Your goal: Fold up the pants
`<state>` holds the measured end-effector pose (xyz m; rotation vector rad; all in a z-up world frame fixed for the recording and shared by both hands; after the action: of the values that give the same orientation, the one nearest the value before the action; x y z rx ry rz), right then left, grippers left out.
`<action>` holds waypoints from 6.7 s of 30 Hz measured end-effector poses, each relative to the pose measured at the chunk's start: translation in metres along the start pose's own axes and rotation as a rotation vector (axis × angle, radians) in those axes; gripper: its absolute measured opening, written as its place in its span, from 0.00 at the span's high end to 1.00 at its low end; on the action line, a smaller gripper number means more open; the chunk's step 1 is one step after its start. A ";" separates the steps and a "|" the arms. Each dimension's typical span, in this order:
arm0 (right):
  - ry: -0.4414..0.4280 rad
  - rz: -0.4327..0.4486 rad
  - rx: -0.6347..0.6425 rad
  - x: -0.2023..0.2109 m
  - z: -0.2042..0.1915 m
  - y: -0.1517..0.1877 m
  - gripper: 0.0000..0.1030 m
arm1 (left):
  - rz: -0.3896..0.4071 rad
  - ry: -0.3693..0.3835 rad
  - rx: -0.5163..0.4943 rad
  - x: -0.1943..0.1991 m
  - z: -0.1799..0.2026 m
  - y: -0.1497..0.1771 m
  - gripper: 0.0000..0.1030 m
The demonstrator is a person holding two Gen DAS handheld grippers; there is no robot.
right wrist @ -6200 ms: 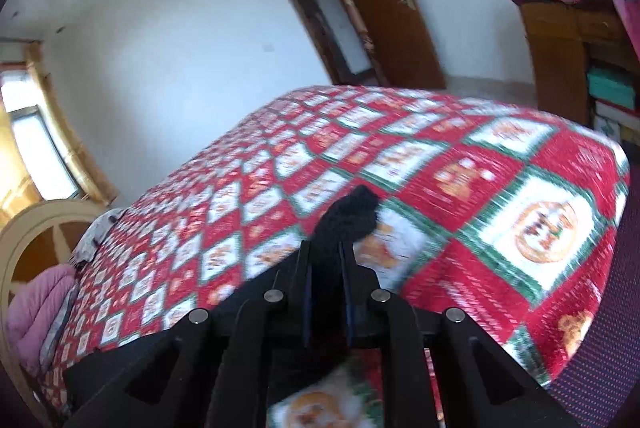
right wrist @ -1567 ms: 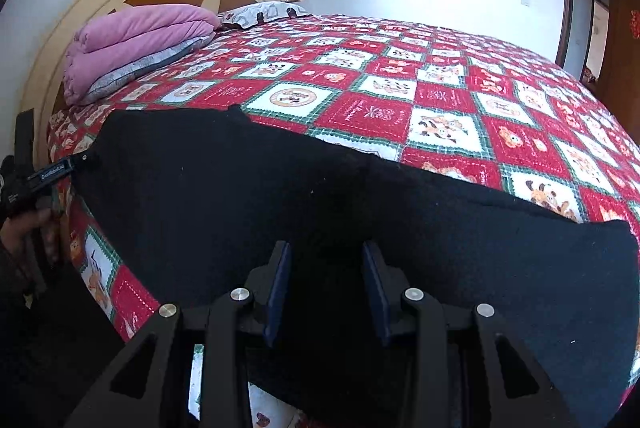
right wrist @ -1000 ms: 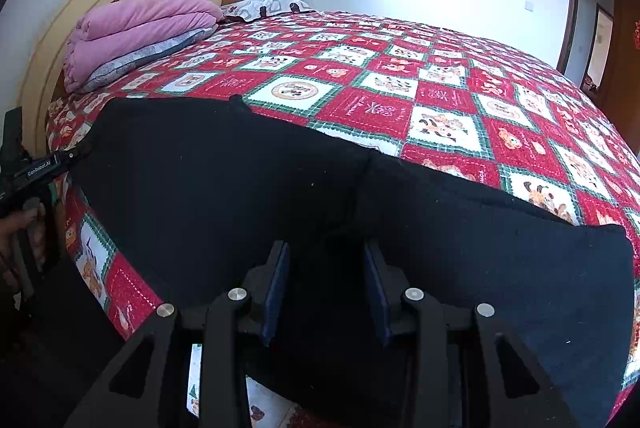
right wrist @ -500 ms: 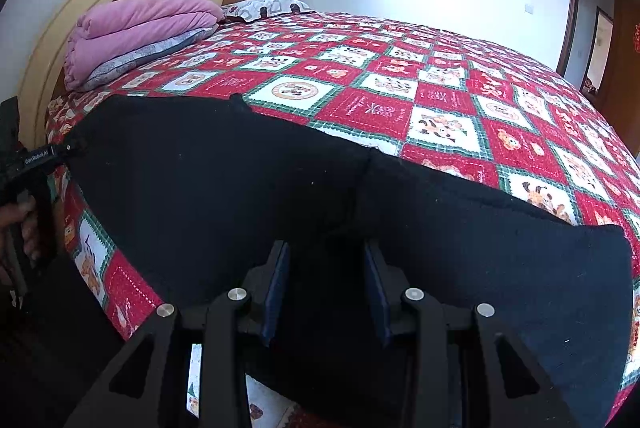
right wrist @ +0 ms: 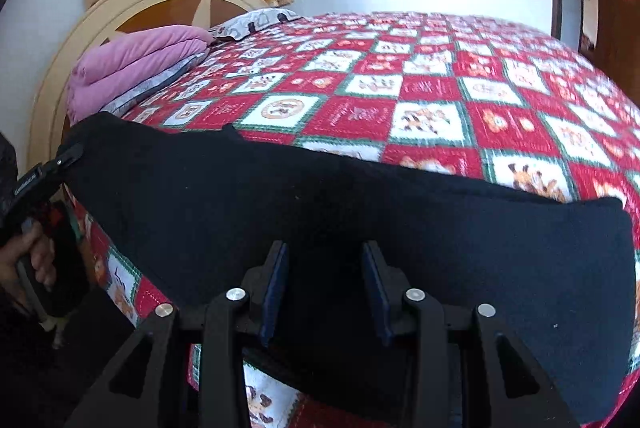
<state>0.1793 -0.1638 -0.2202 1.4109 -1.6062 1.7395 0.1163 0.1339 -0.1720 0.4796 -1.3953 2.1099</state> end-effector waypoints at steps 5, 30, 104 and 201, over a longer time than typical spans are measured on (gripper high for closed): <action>-0.005 0.028 -0.046 0.028 0.011 -0.006 0.58 | 0.015 0.043 -0.049 0.008 0.022 -0.006 0.74; 0.131 0.135 -0.372 0.136 0.134 0.050 0.51 | -0.055 0.253 -0.485 0.000 0.215 -0.020 0.74; 0.227 0.026 -0.389 0.102 0.148 0.091 0.75 | -0.322 0.086 -0.498 -0.127 0.211 0.089 0.00; -0.091 -0.122 -0.012 0.029 0.035 -0.049 0.53 | -0.280 -0.058 -0.549 -0.107 0.174 0.109 0.00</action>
<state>0.2206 -0.1924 -0.1760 1.5685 -1.5381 1.6159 0.1302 -0.0864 -0.2425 0.4763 -1.7428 1.4247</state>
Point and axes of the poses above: each gripper's, at about its wrist camera, not at the fingertips, and x roughly against the way its jaws point, z to its right, y to its underside, the point moved 7 cm from there along -x, roughly the way its jaws point, and after that the axes turned 15 degrees about -z, right-handed, at the moved point
